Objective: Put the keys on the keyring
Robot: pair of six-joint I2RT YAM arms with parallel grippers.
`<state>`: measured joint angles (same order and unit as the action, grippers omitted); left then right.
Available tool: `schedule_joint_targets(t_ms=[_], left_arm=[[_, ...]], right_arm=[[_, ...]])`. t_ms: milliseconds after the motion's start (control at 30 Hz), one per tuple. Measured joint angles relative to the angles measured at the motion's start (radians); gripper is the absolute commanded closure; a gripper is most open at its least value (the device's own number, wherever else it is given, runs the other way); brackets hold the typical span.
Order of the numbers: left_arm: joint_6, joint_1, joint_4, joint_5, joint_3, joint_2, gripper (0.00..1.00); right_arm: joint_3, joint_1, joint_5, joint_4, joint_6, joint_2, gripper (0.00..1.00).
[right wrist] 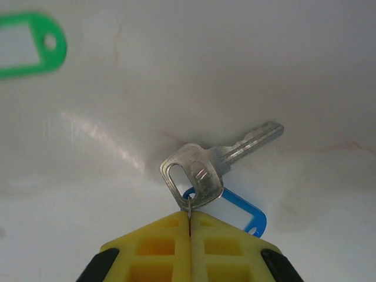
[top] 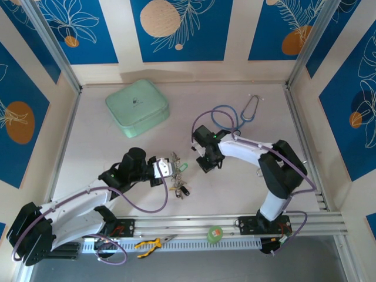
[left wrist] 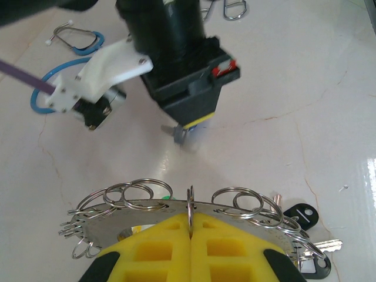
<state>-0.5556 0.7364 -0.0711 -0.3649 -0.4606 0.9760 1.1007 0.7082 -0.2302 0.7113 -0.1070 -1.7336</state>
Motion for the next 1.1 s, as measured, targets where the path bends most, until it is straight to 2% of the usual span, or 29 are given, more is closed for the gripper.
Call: schedule_joint_targets(t_ms=[67, 200, 267, 400, 567, 967, 1100], left_arm=[[0.000, 0.000, 0.000, 0.000, 0.000, 0.000, 1.00], [0.000, 0.000, 0.000, 0.000, 0.000, 0.000, 1.00], [0.000, 0.000, 0.000, 0.000, 0.000, 0.000, 1.00], [0.000, 0.000, 0.000, 0.000, 0.001, 0.000, 1.00], [0.000, 0.000, 0.000, 0.000, 0.001, 0.000, 1.00], [0.000, 0.000, 0.000, 0.000, 0.002, -0.003, 1.00], [0.000, 0.000, 0.000, 0.000, 0.003, -0.007, 1.00]], right_arm=[[0.027, 0.000, 0.006, 0.005, -0.037, -0.040, 0.97], [0.045, 0.000, 0.007, 0.011, -0.092, -0.073, 0.82], [0.046, 0.000, 0.006, 0.011, -0.109, -0.076, 0.78], [0.046, 0.001, 0.006, 0.010, -0.133, -0.077, 0.76], [0.046, 0.002, 0.010, 0.010, -0.155, -0.077, 0.79], [0.045, 0.010, -0.005, 0.010, -0.186, -0.069, 1.00], [0.025, 0.040, -0.064, 0.008, -0.190, 0.001, 1.00]])
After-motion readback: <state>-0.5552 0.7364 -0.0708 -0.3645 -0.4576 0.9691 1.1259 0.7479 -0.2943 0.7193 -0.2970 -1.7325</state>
